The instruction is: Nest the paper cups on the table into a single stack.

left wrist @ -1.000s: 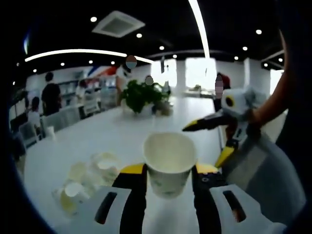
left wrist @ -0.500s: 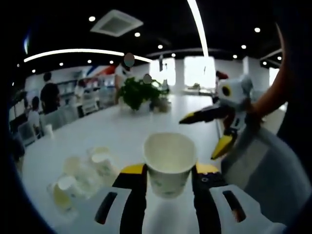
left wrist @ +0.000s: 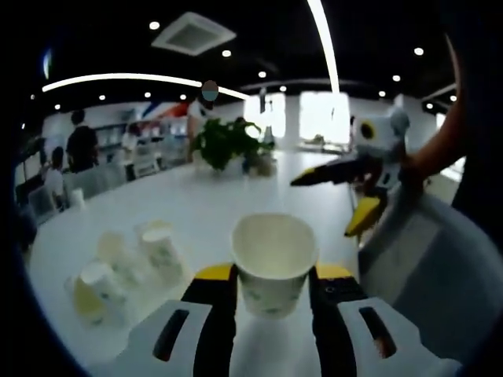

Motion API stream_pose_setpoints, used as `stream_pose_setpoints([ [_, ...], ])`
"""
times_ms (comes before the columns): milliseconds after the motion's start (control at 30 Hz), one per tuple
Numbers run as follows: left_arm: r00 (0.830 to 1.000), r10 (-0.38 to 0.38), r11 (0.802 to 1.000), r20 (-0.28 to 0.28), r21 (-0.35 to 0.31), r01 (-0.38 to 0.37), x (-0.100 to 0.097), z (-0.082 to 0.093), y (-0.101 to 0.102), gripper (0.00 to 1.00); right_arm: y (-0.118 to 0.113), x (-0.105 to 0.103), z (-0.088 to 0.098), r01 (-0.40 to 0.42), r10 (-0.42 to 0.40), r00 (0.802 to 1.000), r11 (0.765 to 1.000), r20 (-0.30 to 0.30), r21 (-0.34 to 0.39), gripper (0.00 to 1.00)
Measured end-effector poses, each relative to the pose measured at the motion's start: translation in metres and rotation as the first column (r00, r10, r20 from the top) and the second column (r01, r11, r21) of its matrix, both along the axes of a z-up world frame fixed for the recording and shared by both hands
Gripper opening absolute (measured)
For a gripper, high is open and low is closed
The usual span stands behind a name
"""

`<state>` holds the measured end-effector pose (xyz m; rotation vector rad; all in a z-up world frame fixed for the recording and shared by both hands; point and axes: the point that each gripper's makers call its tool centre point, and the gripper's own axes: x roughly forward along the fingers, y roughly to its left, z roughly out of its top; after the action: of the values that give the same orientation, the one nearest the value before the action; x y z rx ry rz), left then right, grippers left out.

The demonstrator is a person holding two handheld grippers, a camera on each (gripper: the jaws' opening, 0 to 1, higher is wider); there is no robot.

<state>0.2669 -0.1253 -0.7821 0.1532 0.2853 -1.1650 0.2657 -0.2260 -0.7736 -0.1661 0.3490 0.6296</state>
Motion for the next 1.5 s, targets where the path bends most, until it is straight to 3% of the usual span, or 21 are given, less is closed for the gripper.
stream_pose_setpoints([
  [533,0.999,-0.020,0.999,-0.026,0.032,0.021,-0.007,-0.036,0.004,0.34,-0.004,-0.002,-0.002,-0.001,0.001,1.000,1.000,-0.004,0.000,0.92],
  [600,0.999,-0.019,0.999,-0.029,0.039,0.020,-0.015,-0.036,-0.014,0.34,-0.009,-0.007,-0.004,0.001,-0.001,1.000,1.000,-0.006,-0.001,0.92],
  [933,0.999,-0.010,0.996,-0.050,0.093,0.014,-0.024,-0.059,-0.032,0.34,-0.032,-0.017,-0.007,0.003,-0.003,1.000,1.000,-0.006,0.006,0.92],
  [1167,0.998,-0.017,0.995,-0.055,0.092,0.022,-0.027,-0.060,-0.040,0.36,-0.041,-0.021,-0.008,0.005,-0.005,1.000,1.000,-0.007,0.004,0.91],
  [1267,0.996,-0.013,0.995,-0.087,0.099,0.021,-0.028,-0.063,-0.040,0.39,-0.041,-0.021,-0.008,0.004,-0.004,1.000,1.000,-0.007,0.003,0.91],
  [1500,0.993,0.034,0.997,-0.114,0.080,-0.025,-0.023,-0.055,-0.027,0.67,-0.041,-0.020,-0.007,0.005,-0.005,1.000,1.000,-0.006,0.005,0.91],
])
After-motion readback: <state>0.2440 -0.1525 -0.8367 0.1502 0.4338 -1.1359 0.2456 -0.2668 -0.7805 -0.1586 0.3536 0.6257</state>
